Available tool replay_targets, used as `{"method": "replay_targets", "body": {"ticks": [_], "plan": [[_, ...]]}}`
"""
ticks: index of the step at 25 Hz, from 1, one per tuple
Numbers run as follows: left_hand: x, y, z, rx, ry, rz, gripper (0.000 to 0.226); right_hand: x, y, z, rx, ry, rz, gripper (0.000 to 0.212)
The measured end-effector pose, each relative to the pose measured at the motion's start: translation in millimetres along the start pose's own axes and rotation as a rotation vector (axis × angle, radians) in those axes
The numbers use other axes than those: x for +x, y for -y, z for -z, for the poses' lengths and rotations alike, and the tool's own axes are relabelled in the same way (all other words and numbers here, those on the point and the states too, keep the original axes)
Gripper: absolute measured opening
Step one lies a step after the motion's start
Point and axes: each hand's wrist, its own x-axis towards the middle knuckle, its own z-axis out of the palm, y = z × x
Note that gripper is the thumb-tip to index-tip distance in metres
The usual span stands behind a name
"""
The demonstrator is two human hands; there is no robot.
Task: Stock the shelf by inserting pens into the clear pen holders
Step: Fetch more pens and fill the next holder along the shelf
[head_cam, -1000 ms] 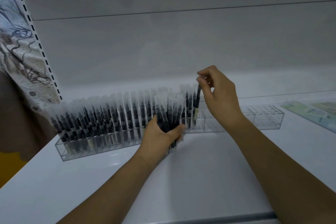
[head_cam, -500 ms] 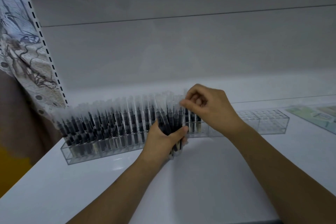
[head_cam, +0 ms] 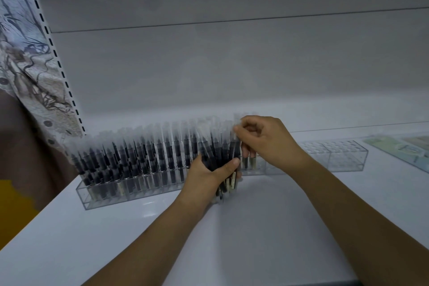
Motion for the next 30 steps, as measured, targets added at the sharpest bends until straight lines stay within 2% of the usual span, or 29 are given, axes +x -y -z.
{"method": "replay_targets", "body": {"ticks": [3,5,10,12,16,21,26,28,30], "plan": [[3,3,2,0.003,-0.004,0.013,0.041,1,0,5,-0.016,0.008,-0.008,0.022],[5,5,2,0.032,-0.008,0.016,0.036,1,-1,7,0.061,-0.087,0.017,0.02],[8,10,2,0.103,-0.033,-0.03,0.019,2,-2,18,0.198,-0.699,0.138,0.024],[7,10,1,0.119,-0.023,-0.041,0.017,5,-6,25,0.147,-0.832,0.14,0.023],[6,9,2,0.126,-0.017,-0.049,0.019,9,-20,25,-0.075,-0.745,0.109,0.022],[4,8,0,0.127,-0.017,-0.056,0.017,16,-37,25,-0.186,-0.584,0.082,0.022],[4,7,0,0.154,-0.021,-0.054,0.023,25,-57,18,-0.411,-0.216,-0.018,0.023],[4,7,0,0.151,-0.02,-0.031,0.023,27,-59,18,-0.467,-0.183,-0.051,0.022],[3,6,0,0.144,-0.024,-0.007,0.02,24,-56,19,-0.494,-0.267,-0.067,0.026]]}}
